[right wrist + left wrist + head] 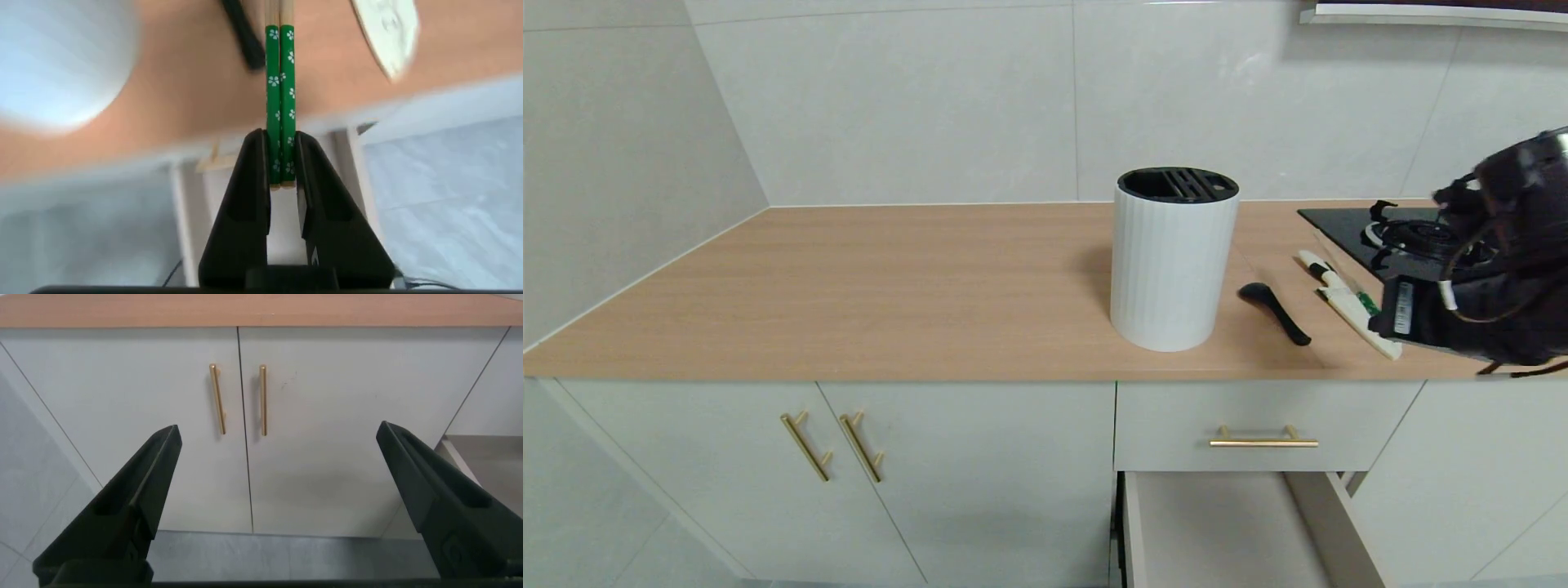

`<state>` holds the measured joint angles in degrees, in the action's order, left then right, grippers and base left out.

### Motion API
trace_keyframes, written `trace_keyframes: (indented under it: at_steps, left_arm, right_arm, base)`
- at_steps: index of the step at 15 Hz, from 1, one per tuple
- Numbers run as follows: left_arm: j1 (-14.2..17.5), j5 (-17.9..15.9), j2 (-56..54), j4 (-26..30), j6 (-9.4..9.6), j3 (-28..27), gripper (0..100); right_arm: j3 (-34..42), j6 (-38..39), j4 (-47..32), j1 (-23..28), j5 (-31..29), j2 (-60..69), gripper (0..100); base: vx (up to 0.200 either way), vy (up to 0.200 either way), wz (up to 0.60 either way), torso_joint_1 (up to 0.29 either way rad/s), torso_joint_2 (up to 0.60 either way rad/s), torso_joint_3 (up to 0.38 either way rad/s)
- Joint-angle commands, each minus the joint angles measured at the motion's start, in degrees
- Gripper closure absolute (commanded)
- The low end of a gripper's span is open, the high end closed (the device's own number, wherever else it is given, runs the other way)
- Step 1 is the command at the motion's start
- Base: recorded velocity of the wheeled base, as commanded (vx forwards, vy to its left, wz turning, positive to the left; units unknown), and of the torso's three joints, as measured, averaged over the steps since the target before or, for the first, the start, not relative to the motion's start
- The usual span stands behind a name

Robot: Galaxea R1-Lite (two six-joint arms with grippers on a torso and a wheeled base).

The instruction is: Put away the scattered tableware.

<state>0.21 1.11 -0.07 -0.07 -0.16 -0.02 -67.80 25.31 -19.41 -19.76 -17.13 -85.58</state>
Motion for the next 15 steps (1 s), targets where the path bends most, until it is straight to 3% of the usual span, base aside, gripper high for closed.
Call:
trace_keyframes:
  at_steps: [1,4,8,12,15]
  left_arm:
    - [0.1,0.0,0.1,0.0,-0.02,0.0,0]
    - [0.1,0.0,0.1,0.0,-0.02,0.0,0]
    - [0.1,0.0,0.1,0.0,-0.02,0.0,0]
    - [0.1,0.0,0.1,0.0,-0.02,0.0,0]
    - [0.1,0.0,0.1,0.0,-0.02,0.0,0]
  right_arm:
    - [5.4,-1.3,-5.4,-0.1,8.6,18.7,100]
    - [4.3,-1.6,-15.8,-0.5,14.5,25.0,100]
    - [-1.5,-7.9,-37.3,-3.1,21.3,24.5,100]
    - [0.1,-9.7,-44.4,-7.7,23.8,16.1,100]
    - [2.5,-9.8,-44.2,-7.9,29.4,4.9,100]
  base:
    - [0.000,0.000,0.00,0.000,0.00,0.000]
    - [0.000,0.000,0.00,0.000,0.00,0.000]
    - [0.000,0.000,0.00,0.000,0.00,0.000]
    - [0.000,0.000,0.00,0.000,0.00,0.000]
    - [0.000,0.000,0.00,0.000,0.00,0.000]
